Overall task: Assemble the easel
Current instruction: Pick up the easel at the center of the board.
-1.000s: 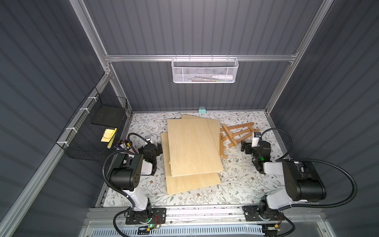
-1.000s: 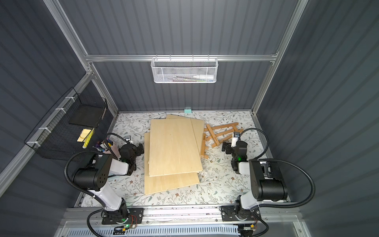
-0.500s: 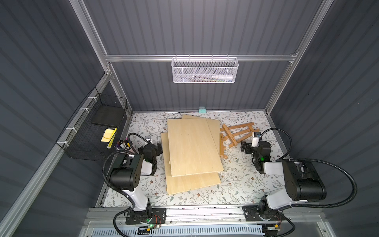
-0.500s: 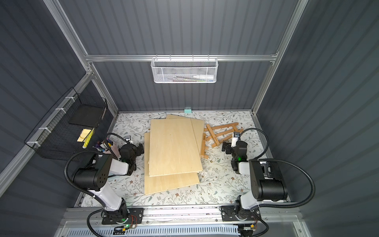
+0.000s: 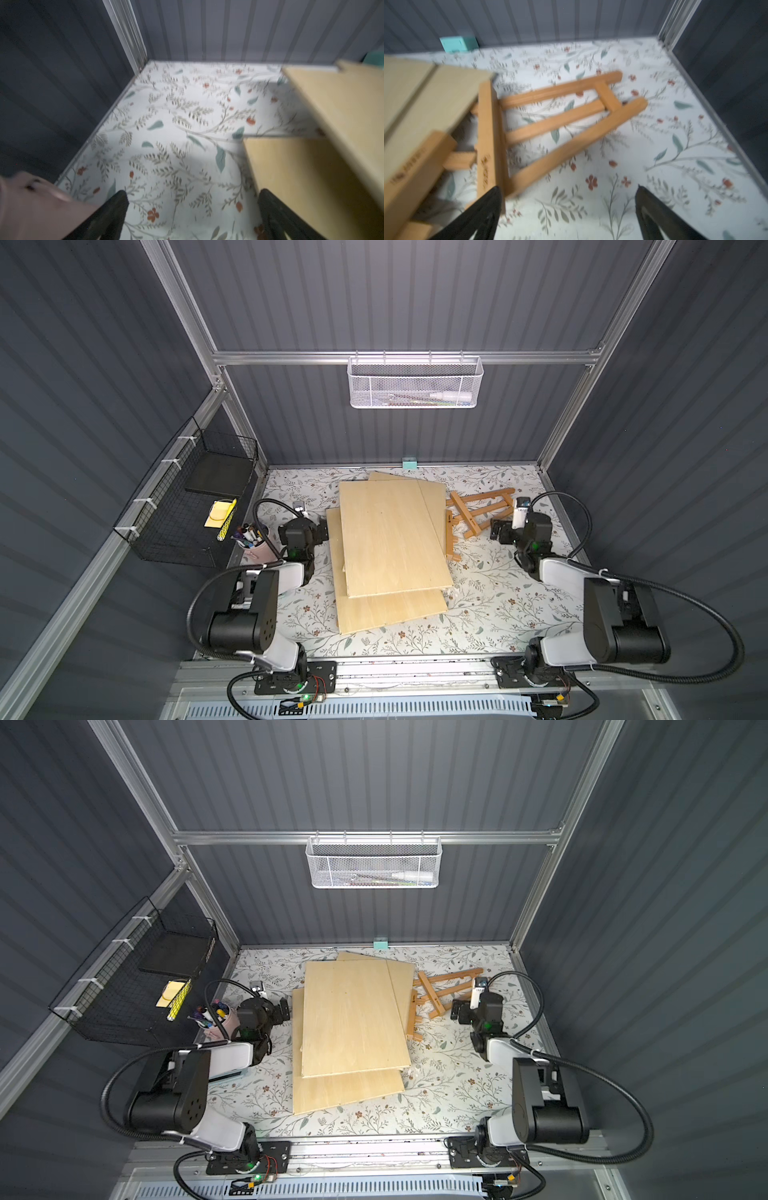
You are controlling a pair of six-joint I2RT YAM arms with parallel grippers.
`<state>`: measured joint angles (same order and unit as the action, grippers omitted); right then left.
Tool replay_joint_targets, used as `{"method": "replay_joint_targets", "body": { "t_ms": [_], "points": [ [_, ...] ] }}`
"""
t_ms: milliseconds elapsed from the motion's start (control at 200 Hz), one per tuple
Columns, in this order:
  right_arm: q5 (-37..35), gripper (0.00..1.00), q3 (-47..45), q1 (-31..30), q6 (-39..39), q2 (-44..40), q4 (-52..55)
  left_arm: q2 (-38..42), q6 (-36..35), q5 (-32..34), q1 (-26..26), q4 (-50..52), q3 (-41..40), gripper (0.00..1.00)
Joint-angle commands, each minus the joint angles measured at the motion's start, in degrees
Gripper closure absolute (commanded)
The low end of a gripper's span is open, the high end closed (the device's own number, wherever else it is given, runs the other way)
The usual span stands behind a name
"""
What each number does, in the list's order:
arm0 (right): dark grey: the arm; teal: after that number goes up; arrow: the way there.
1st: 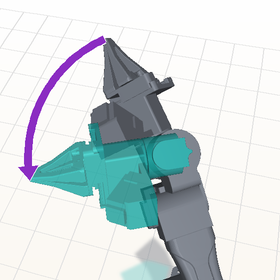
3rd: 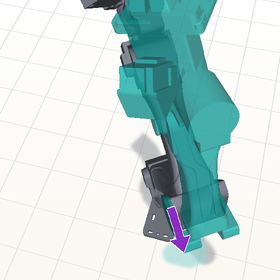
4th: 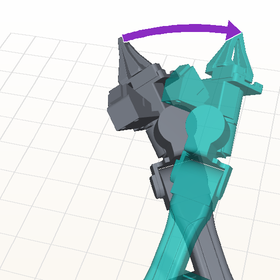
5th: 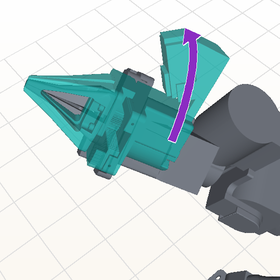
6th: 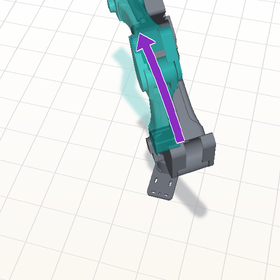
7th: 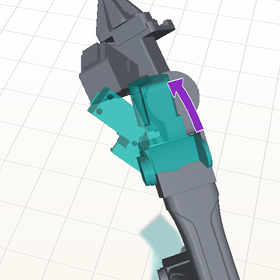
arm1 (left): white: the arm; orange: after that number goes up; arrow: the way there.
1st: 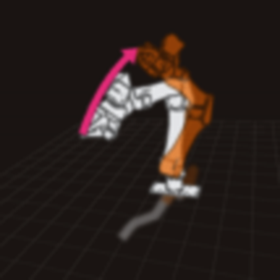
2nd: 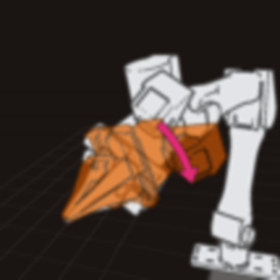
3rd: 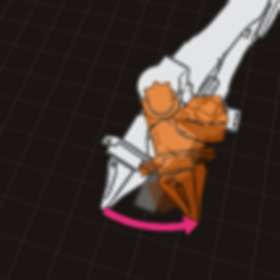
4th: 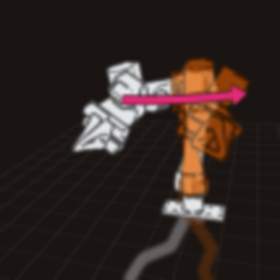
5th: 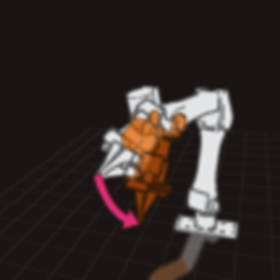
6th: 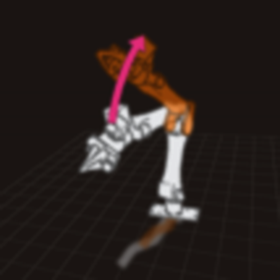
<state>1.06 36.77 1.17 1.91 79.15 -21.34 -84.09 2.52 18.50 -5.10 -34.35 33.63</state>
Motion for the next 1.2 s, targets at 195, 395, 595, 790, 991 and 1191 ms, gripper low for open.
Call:
{"method": "replay_joint_targets", "body": {
  "t_ms": [195,395,595,790,991,1191],
  "points": [
    [-9.28,0.01,14.04,-1.48,19.46,-5.37,39.69,5.24,16.03,12.73,-13.04,36.37,18.67,0.01],
    [-8.79,0.01,18.37,-2.01,31.71,-1.0,49.9,-0.27,27.73,7.53,-21.51,48.5,28.53,0.01],
    [-10.12,0.08,24.55,-2.37,37.14,7.3,53.15,-5.99,31.62,9.51,-28.8,53.76,33.42,0.0],
    [-9.88,0.19,32.38,-2.69,35.68,15.9,54.46,-7.62,32.13,11.61,-30.84,57.51,35.01,0.01],
    [-8.38,0.19,39.12,-3.11,37.07,24.67,56.57,-6.61,32.18,12.21,-31.18,57.91,34.66,0.0],
    [-8.33,0.18,42.92,-3.97,38.4,30.8,57.29,-6.68,32.65,13.59,-31.8,59.85,35.25,0.01]
  ]
}}
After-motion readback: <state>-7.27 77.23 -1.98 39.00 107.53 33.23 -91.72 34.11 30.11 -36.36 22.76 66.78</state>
